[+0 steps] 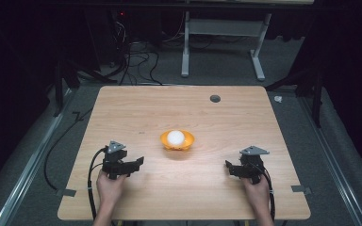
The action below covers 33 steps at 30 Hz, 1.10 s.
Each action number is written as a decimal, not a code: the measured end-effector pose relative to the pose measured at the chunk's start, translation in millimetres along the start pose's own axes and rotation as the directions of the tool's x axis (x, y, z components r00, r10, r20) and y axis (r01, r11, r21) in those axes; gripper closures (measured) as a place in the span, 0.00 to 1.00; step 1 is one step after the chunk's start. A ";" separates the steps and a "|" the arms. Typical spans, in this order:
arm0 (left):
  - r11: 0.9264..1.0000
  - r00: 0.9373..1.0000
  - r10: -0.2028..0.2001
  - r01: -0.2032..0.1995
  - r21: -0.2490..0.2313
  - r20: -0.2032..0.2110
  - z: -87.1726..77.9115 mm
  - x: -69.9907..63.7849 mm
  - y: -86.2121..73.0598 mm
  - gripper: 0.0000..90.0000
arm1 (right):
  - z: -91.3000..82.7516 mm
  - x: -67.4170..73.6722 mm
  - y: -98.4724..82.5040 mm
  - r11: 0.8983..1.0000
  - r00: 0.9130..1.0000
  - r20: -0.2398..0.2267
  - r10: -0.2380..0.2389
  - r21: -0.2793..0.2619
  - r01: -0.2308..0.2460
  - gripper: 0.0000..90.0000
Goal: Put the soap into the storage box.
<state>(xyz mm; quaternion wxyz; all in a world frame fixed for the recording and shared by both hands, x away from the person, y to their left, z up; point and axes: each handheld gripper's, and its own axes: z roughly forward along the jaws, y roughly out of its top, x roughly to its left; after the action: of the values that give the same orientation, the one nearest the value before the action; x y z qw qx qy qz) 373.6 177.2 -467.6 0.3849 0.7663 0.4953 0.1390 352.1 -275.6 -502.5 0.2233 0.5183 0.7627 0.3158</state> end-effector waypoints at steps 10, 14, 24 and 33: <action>1.000 1.000 -0.003 0.004 0.024 -0.023 6.8 3.3 -6.8 0.26 | 0.0 0.0 0.0 1.000 1.000 0.000 0.000 0.000 0.000 0.24; 0.999 1.000 -0.003 0.004 0.034 -0.029 10.3 4.5 -9.6 0.26 | 0.0 0.0 0.0 1.000 1.000 0.000 0.000 0.000 0.000 0.24; 0.999 0.999 -0.005 0.007 0.049 -0.038 17.2 5.6 -14.5 0.26 | 0.0 0.0 0.0 1.000 1.000 0.000 0.000 0.000 0.000 0.24; 0.998 0.999 0.015 -0.012 0.067 -0.053 24.4 3.4 -16.1 0.26 | 0.0 0.0 0.0 1.000 1.000 0.000 0.000 0.000 0.000 0.24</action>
<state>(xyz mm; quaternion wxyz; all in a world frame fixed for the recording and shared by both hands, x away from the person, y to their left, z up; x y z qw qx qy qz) 379.2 172.6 -496.1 0.3451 0.7780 0.5045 0.1454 352.1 -275.6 -502.6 0.2234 0.5183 0.7627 0.3158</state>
